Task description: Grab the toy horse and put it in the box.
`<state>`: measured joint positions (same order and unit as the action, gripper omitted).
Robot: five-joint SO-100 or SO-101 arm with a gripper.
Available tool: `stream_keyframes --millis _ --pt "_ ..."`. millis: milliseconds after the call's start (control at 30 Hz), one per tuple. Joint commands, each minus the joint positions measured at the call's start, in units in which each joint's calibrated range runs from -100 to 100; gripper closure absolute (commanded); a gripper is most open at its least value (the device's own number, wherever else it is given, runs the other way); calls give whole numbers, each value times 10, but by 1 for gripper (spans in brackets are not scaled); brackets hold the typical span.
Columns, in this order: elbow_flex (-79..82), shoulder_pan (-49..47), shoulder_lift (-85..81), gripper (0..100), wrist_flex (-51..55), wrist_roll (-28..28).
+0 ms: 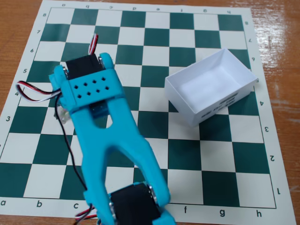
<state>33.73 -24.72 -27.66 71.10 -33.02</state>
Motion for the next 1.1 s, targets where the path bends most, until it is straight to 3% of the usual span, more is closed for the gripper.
stream_keyframes --millis 0,400,1067 --pt "-20 -10 24 92 -36 2" --pt "43 -29 96 60 -180 3" --pt "-122 -64 315 60 -210 45"
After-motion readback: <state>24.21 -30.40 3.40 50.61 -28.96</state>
